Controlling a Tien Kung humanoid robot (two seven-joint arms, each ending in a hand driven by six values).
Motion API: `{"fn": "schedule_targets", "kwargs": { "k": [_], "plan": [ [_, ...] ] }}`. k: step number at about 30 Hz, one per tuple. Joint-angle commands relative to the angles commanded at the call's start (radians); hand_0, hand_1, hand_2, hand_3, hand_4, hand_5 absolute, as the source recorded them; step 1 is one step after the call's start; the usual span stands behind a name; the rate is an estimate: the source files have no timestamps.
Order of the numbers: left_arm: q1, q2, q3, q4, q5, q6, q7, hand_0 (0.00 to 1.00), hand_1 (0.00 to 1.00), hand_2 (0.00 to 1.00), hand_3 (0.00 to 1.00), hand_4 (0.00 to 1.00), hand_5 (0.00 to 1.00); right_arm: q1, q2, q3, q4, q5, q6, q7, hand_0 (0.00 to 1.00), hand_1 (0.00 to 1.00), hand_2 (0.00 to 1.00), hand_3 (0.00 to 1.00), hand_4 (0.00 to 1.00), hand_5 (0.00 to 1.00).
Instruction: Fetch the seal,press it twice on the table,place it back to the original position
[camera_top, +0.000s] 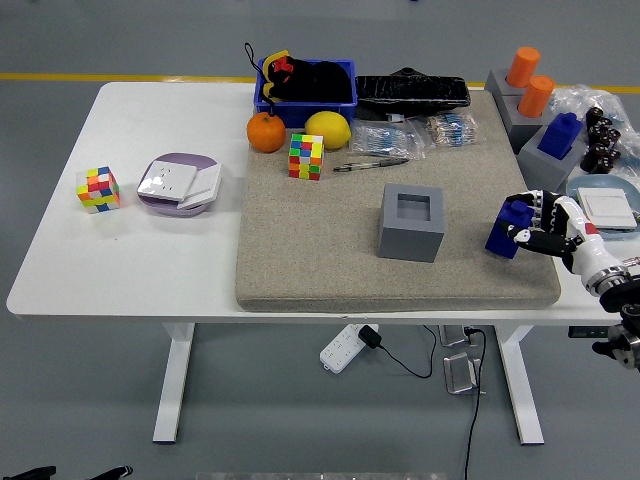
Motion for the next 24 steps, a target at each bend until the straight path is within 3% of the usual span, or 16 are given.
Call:
{"fn": "schedule_targets", "kwargs": {
  "k": [16, 24],
  "plan": [
    [0.004, -0.004, 0.007, 0.001, -0.016, -0.001, -0.004, 0.813, 0.785, 0.764, 0.8, 0.68, 0.416, -0.011, -0.001, -0.015, 0.001, -0.001, -0.003, -0.001, 0.569, 0.437, 0.443, 0.464, 0.669, 0.002],
    [0.001, -0.001, 0.009, 0.002, -0.018, -0.001, -0.004, 0.814, 0.785, 0.765, 0.8, 0.681, 0.416, -0.002, -0.016, 0.008, 0.07, 0.002, -0.002, -0.007, 0.565, 0.433, 0.44, 0.458, 0.672, 0.002]
  ]
}}
